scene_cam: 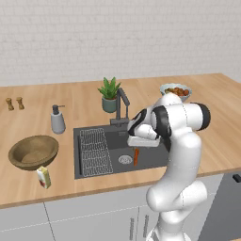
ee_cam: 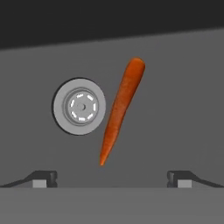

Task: Pick the carrot from the sink and place it in the bowl. Then pick the bowl and place it in the microwave. Then close the microwave door and press the start button.

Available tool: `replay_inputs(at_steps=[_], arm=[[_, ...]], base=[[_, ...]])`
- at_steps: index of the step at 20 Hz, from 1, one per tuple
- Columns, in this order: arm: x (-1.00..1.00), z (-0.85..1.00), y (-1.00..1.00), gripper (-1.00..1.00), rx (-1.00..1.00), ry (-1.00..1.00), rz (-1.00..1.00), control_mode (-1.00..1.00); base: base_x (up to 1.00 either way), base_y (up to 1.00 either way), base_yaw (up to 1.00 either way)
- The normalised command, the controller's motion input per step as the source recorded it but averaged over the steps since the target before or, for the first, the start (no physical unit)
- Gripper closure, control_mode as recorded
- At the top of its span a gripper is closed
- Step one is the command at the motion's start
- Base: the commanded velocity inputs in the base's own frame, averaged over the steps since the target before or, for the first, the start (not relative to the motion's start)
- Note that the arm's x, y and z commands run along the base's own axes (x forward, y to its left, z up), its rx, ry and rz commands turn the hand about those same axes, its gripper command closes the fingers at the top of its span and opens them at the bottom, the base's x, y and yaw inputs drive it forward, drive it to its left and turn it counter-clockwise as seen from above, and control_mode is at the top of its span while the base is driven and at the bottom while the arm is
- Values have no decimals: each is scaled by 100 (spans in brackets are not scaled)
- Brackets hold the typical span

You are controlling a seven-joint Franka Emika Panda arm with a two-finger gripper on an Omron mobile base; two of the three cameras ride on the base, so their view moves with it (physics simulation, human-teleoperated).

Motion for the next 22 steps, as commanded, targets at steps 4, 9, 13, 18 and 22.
replay_inputs(at_steps=[4, 9, 13, 18, 22], arm=[[25, -34, 0, -100, 0, 0, 0, -100], [16, -35, 0, -100, 0, 0, 0, -100], [10, -28, 0, -100, 0, 0, 0, -100], [5, -20, 0, -100, 0, 0, 0, -100], [6, -22, 0, -100, 0, 0, 0, -100]], base=[[0, 0, 0], [0, 0, 0], [0, 0, 0], [0, 0, 0], [0, 0, 0]])
